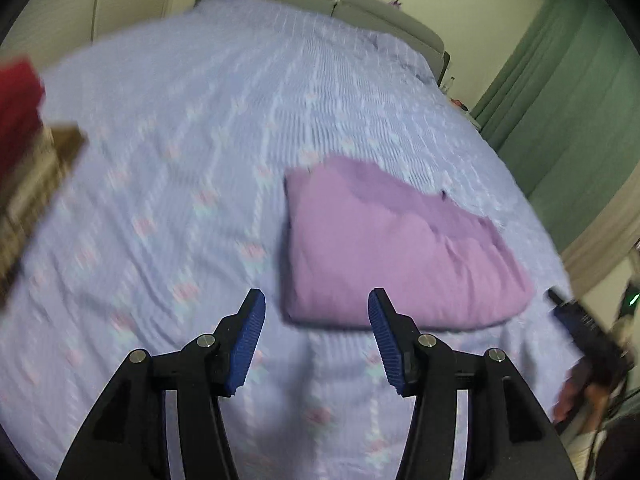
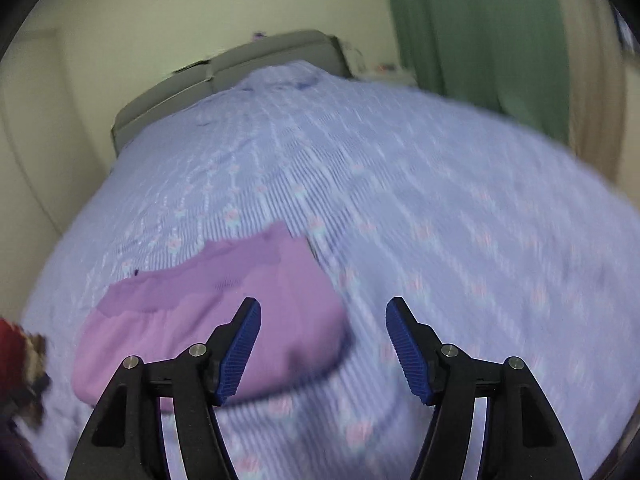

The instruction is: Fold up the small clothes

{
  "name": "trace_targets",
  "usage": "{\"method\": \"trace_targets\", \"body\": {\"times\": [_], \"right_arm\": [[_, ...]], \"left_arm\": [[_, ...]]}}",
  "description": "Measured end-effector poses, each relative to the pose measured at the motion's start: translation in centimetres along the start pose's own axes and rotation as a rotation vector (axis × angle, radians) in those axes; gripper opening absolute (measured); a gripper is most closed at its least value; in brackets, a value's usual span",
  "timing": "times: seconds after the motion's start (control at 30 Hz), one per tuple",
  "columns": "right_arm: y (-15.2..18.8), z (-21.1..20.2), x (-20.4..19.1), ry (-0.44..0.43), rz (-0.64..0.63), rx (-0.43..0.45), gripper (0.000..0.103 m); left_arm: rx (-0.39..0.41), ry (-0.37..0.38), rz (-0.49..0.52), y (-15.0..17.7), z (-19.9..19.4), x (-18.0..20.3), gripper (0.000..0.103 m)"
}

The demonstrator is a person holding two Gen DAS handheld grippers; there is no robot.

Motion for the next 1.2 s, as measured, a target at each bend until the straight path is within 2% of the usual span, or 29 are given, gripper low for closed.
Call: {"method": "trace_targets", "body": {"times": [0.07, 0.17, 0.3, 0.47, 0.53, 0.57, 0.63, 0.73, 0.83, 0.93, 1.0, 1.07, 1.2], "right_arm": [[2.2, 0.5, 1.2, -0.017, 0.071, -0.047, 0.065], [3.5, 0.8, 1.9, -0.046, 0.137, -0.048, 0.065], [3.7, 1.5, 1.3, -0.099, 0.167, -0.039, 0.066], [3.5, 3.5, 1.0, -0.121, 0.198, -0.083, 0.065], [3.5, 4.0, 1.1, -0.139, 0.231, -0.086, 0.065], [3.8, 4.3, 1.3, -0.142, 0.256, -0.108, 0.065], [3.8, 3.9, 1.5, -0.150, 0.267, -0.093, 0.065], [3.8, 2.7, 2.2, -0.085, 0.215, -0.070, 0.065], [3.3, 1.7, 1.5, -0.075, 0.134, -0.051, 0.065], [2.8, 0.9, 0.9, -0.093, 0.067, -0.053, 0.065], [2.8, 0.4, 0.4, -0.090, -0.028, -0.075, 0.065], [2.9, 0.2, 0.5, -0.047, -0.118, -0.101, 0.065], [2.1, -0.2, 1.6, -0.034, -0.124, -0.079, 0.065]], "left_arm": [[-0.030, 0.026, -0.058, 0.7, 0.8, -0.1, 0.053], [-0.078, 0.096, -0.144, 1.2, 2.1, 0.0, 0.053], [-0.120, 0.141, -0.248, 1.6, 4.1, -0.4, 0.053], [-0.131, 0.184, -0.350, 1.7, 5.8, -0.3, 0.053], [-0.132, 0.180, -0.346, 1.6, 6.1, -0.1, 0.051], [-0.126, 0.169, -0.337, 1.5, 6.3, 0.1, 0.044], [-0.115, 0.146, -0.318, 1.2, 6.5, 0.2, 0.033], [-0.082, 0.121, -0.290, 0.7, 5.8, 0.0, 0.027], [-0.016, 0.083, -0.222, -0.6, 4.3, 0.0, 0.027], [-0.019, 0.048, -0.205, -1.2, 4.5, 0.0, 0.027], [-0.001, 0.023, -0.204, -1.1, 4.2, 0.0, 0.027], [-0.007, -0.025, -0.185, -0.7, 4.8, -0.1, 0.027], [-0.043, -0.081, -0.151, 0.4, 6.3, -0.8, 0.028]]}}
Point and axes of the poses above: each gripper's, at about its wrist camera, not at the fingertips, and z roughly the way its jaws point, x to its right, y to its underside, the point moved 9 cm from there along z, roughly the way its jaws point, and after that the axes turned 3 degrees about -y, right-handed, at the moved point
